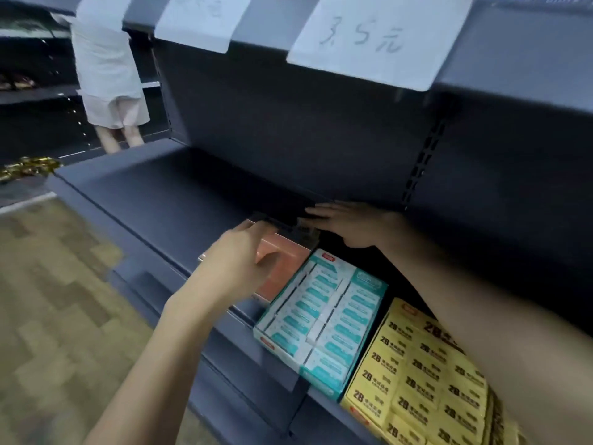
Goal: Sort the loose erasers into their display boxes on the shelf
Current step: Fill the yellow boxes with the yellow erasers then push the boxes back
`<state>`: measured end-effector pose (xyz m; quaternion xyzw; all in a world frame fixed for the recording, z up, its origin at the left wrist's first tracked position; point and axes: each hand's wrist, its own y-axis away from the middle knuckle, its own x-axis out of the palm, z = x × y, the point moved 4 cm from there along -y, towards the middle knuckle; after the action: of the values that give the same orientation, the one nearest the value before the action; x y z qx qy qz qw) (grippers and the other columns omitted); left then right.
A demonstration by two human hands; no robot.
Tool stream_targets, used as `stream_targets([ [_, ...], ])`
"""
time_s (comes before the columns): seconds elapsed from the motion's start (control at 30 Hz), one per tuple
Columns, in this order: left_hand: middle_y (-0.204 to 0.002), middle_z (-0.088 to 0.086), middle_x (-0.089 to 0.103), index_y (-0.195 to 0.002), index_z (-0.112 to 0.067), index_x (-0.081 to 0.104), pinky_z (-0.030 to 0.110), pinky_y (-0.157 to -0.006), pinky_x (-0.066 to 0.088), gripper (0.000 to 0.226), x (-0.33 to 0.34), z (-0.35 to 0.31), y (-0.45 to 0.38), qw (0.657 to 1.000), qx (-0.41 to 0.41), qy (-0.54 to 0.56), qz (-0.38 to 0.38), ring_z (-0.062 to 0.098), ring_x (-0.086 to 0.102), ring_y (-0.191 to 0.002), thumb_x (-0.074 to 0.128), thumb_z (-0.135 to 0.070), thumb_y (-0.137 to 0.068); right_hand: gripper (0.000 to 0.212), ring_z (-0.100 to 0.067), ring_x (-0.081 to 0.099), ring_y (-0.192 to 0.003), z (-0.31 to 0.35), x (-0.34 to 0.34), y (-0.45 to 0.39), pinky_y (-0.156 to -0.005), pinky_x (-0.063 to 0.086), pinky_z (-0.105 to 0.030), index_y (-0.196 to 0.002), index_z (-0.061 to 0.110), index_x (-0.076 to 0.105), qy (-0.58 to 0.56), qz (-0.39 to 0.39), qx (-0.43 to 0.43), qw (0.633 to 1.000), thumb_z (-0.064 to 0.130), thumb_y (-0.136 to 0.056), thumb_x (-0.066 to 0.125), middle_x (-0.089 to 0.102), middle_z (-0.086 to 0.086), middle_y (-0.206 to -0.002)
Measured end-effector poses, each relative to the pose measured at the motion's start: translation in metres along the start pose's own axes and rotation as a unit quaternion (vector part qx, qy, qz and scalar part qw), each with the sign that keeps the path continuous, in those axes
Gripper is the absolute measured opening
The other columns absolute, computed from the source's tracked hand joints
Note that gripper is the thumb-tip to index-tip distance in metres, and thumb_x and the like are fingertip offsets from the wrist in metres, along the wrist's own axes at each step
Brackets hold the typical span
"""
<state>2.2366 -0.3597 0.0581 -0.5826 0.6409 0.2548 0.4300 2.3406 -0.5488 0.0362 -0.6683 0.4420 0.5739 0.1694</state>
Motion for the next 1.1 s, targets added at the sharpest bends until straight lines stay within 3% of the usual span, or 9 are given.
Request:
stream_targets([
  [0.1, -0.121, -0.001, 0.055, -0.126, -0.024, 0.051, 0.036, -0.088, 0.047, 0.039, 0.003, 0.002, -0.007, 1.000, 0.012, 0.000, -0.003, 0.020, 0.054, -0.110, 0.057, -0.027, -0.088, 0.073, -0.011, 0.000, -0.145, 0.002, 0.000, -0.016, -0.118, 0.004, -0.031, -0.151, 0.028, 0.006, -0.052, 0.013, 0.019, 0.998, 0.004, -0.091, 0.041, -0.002, 0.006, -0.159],
  [0.2, -0.126, 0.001, 0.053, -0.129, -0.022, 0.050, 0.031, -0.091, 0.044, 0.042, 0.009, 0.003, -0.015, 1.000, 0.022, -0.003, 0.004, 0.020, 0.053, -0.111, 0.058, -0.027, -0.088, 0.055, -0.014, 0.004, -0.145, 0.000, -0.001, -0.026, -0.118, 0.005, -0.031, -0.151, 0.020, 0.009, -0.123, -0.001, 0.059, 0.991, 0.026, -0.102, 0.032, 0.004, 0.001, -0.159],
  [0.33, -0.124, 0.002, 0.054, -0.130, -0.021, 0.050, 0.024, -0.087, 0.042, 0.042, 0.018, 0.002, -0.022, 0.999, 0.034, -0.010, 0.009, 0.019, 0.055, -0.109, 0.057, -0.029, -0.089, 0.065, -0.023, 0.015, -0.144, -0.004, 0.002, -0.033, -0.116, 0.017, -0.040, -0.151, 0.012, 0.009, -0.159, -0.002, 0.120, 0.980, 0.045, -0.100, 0.031, 0.013, -0.006, -0.158],
  [0.5, -0.130, -0.001, 0.053, -0.130, -0.021, 0.051, 0.031, -0.097, 0.042, 0.045, 0.033, 0.002, -0.027, 0.996, 0.062, -0.027, 0.058, 0.019, 0.048, -0.119, 0.057, -0.036, -0.088, 0.056, -0.028, 0.039, -0.129, -0.008, 0.013, -0.041, -0.107, 0.032, -0.040, -0.136, 0.006, 0.045, -0.220, 0.012, 0.150, 0.964, 0.046, -0.097, 0.039, 0.036, -0.013, -0.143],
  [0.67, -0.133, -0.001, 0.048, -0.135, -0.026, 0.044, 0.034, -0.102, 0.039, 0.061, 0.037, 0.000, -0.025, 0.992, 0.065, -0.031, 0.099, 0.017, 0.043, -0.123, 0.059, -0.051, -0.082, 0.033, -0.023, 0.041, -0.117, -0.005, 0.006, -0.036, -0.094, 0.036, -0.034, -0.104, 0.010, 0.057, -0.284, -0.119, 0.143, 0.941, 0.040, -0.089, 0.058, 0.050, -0.006, -0.120],
  [0.8, -0.138, -0.001, 0.044, -0.138, -0.025, 0.040, 0.036, -0.106, 0.035, 0.067, 0.038, -0.005, -0.025, 0.991, 0.063, -0.045, 0.109, 0.018, 0.038, -0.128, 0.059, -0.055, -0.081, 0.024, -0.019, 0.059, -0.089, -0.004, -0.001, -0.023, -0.072, 0.046, -0.033, -0.093, 0.017, 0.052, -0.389, -0.208, 0.173, 0.880, 0.028, -0.082, 0.070, 0.059, 0.001, -0.090],
  [0.93, -0.136, 0.000, 0.046, -0.135, -0.022, 0.045, 0.031, -0.104, 0.034, 0.057, 0.038, -0.024, -0.024, 0.990, 0.101, -0.028, 0.098, 0.018, 0.039, -0.126, 0.058, -0.047, -0.085, 0.021, -0.016, 0.061, -0.076, -0.022, 0.000, 0.003, -0.068, 0.050, -0.032, -0.087, 0.015, 0.061, -0.477, -0.240, 0.202, 0.821, 0.024, -0.076, 0.078, 0.065, -0.004, -0.080],
  [1.0, -0.132, 0.001, 0.050, -0.132, -0.021, 0.049, 0.028, -0.101, 0.035, 0.053, 0.043, -0.038, -0.024, 0.988, 0.125, -0.014, 0.087, 0.018, 0.042, -0.122, 0.059, -0.044, -0.085, 0.021, -0.023, 0.063, -0.078, -0.032, -0.001, 0.026, -0.077, 0.054, -0.043, -0.089, 0.003, 0.062, -0.559, -0.238, 0.208, 0.767, 0.016, -0.078, 0.075, 0.066, -0.018, -0.086],
  [1.1, -0.136, 0.001, 0.048, -0.135, -0.022, 0.045, 0.031, -0.103, 0.036, 0.057, 0.055, -0.059, -0.022, 0.988, 0.118, 0.021, 0.097, 0.019, 0.042, -0.125, 0.059, -0.045, -0.085, 0.026, -0.020, 0.063, -0.088, -0.036, -0.007, 0.075, -0.081, 0.055, -0.032, -0.106, -0.008, 0.059, -0.636, -0.232, 0.207, 0.706, 0.006, -0.085, 0.066, 0.065, -0.023, -0.104],
])
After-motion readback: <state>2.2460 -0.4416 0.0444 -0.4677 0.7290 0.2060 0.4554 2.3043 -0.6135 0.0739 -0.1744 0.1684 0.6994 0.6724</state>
